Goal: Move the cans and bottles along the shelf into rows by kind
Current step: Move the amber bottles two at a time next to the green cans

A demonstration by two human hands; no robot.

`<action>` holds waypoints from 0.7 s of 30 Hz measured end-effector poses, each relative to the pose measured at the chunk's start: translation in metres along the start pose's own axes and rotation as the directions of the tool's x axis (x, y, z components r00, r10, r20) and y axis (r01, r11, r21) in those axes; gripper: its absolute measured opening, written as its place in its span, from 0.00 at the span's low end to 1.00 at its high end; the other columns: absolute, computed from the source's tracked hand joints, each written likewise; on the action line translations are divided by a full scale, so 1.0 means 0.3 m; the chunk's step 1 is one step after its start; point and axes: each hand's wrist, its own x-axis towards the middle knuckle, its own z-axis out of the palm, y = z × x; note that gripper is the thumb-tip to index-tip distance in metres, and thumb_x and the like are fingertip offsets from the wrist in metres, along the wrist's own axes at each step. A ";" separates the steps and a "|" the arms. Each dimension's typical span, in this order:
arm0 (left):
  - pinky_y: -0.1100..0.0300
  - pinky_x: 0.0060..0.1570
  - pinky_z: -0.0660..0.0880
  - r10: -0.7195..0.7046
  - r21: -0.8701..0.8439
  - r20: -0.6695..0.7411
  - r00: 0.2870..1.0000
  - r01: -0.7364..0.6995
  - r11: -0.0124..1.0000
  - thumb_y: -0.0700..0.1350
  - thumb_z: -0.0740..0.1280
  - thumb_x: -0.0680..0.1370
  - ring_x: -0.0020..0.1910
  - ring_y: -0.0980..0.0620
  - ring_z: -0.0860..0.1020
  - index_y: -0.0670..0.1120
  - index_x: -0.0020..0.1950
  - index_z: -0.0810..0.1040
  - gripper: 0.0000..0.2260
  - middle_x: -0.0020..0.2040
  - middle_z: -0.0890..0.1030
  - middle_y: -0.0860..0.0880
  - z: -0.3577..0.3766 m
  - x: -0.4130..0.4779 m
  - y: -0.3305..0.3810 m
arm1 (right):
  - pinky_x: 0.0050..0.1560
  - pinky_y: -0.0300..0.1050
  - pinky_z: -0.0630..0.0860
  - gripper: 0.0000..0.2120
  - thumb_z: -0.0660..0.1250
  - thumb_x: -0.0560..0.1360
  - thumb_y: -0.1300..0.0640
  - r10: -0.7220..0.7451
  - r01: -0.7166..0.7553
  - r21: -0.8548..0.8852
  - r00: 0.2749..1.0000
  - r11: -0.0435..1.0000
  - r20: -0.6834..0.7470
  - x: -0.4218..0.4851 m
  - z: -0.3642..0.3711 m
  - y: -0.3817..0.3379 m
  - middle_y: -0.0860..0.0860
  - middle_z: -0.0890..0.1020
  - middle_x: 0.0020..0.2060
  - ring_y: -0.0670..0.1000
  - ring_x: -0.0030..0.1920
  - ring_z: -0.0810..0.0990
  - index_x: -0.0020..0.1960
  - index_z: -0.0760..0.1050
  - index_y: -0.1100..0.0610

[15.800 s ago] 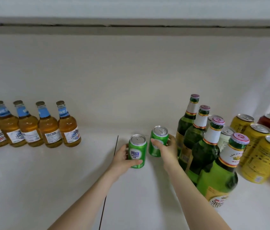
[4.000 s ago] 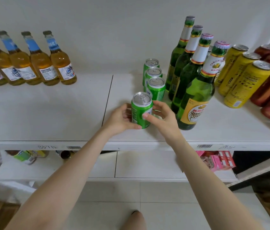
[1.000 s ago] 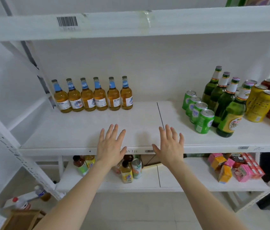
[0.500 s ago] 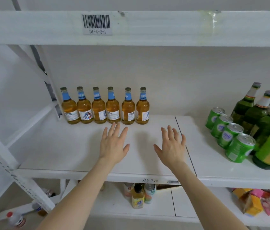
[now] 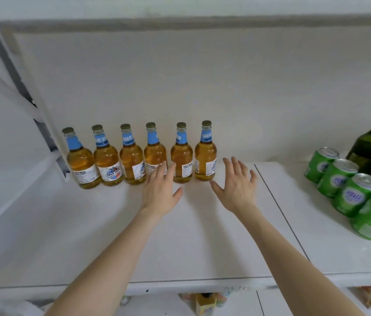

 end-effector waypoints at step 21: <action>0.63 0.52 0.77 -0.267 -0.903 0.227 0.937 0.305 0.303 0.49 0.79 0.69 0.61 0.57 0.77 0.55 0.72 0.68 0.34 0.62 0.79 0.58 0.338 0.327 -0.048 | 0.56 0.49 0.80 0.32 0.78 0.69 0.49 -0.121 -0.265 0.926 0.945 0.268 0.305 0.419 0.296 0.048 0.47 0.81 0.59 0.51 0.58 0.81 0.69 0.69 0.50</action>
